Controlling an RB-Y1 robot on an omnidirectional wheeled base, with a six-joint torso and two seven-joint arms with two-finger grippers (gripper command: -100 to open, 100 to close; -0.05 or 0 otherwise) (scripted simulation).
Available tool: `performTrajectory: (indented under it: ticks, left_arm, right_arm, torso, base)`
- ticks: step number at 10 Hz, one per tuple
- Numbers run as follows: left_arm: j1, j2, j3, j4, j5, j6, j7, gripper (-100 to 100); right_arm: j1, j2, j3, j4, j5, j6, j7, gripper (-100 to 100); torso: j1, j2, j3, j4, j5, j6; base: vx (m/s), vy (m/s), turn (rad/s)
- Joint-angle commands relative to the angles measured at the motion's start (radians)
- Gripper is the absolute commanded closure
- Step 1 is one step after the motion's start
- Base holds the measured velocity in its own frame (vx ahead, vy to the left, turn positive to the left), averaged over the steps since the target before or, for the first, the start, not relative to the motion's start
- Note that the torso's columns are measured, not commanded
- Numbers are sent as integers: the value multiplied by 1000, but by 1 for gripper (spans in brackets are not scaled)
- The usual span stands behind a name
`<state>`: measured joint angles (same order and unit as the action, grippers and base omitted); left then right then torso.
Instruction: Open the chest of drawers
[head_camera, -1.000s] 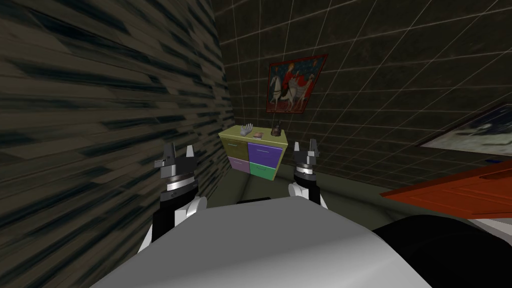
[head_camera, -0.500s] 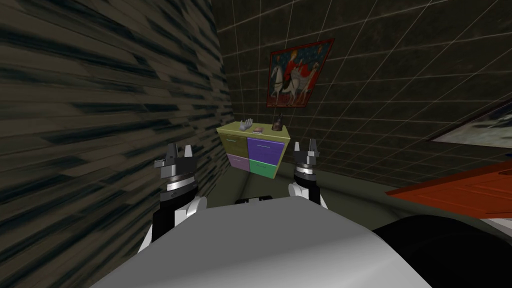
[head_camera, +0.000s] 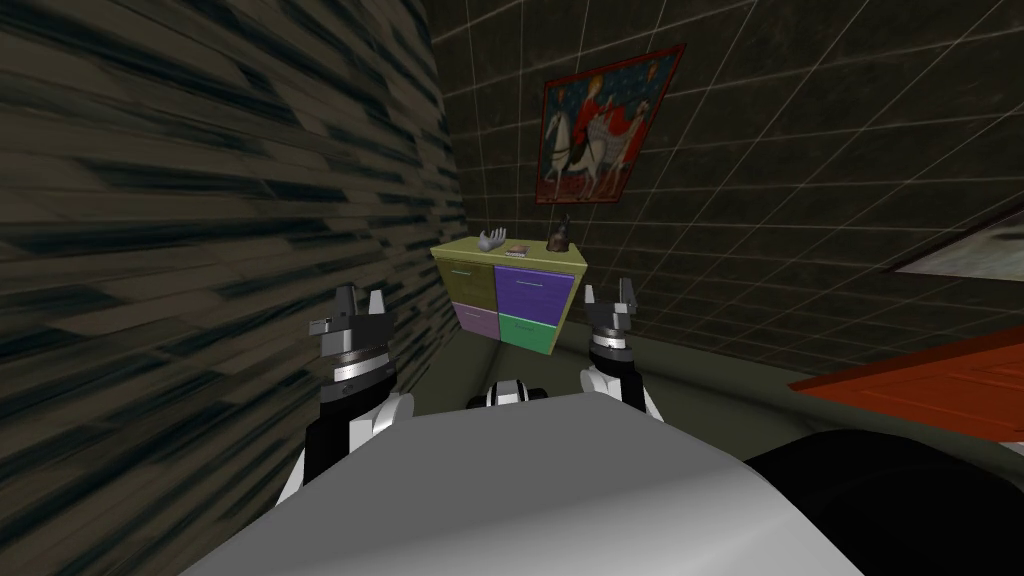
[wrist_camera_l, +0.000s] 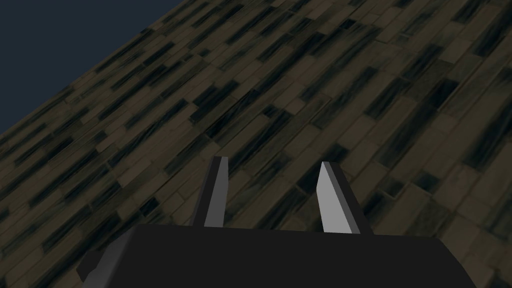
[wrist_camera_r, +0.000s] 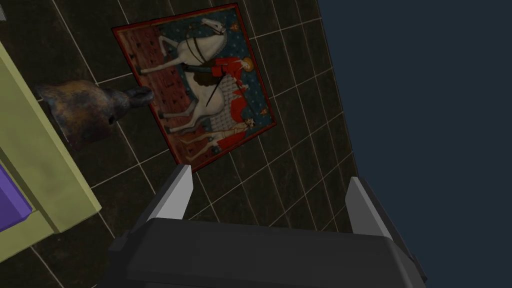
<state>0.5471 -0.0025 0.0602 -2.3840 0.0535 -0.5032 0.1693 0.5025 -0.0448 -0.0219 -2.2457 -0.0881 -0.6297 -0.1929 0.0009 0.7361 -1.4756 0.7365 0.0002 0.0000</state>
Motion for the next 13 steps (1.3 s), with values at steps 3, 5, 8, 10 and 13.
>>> performTrajectory:
  ticks: [3,5,8,10,13]
  left_arm:
    - [0,0,0,0,0,0,0,0]
    - [0,0,0,0,0,0,0,0]
    - [0,0,0,0,0,0,0,0]
    - [0,0,0,0,0,0,0,0]
    - [0,0,0,0,0,0,0,0]
  right_arm:
    - [6,-78,16,31,-71,-21,-107,-100]
    - [13,-100,27,52,-126,-38,-172,-100]
    - [17,-108,33,63,-157,-47,-235,-100]
    - [21,-114,39,75,-190,-58,-283,-100]
    - [30,-123,53,100,-259,-80,-371,-100]
  torso:
    - [0,1,-1,1,0,0]
    - [-1,3,0,2,0,0]
    - [0,2,0,1,0,0]
    - [-1,2,0,1,0,0]
    - [-1,2,0,2,0,0]
  base:
    - [47,35,28]
    - [38,34,36]
    - [35,33,23]
    - [36,24,30]
    - [39,31,35]
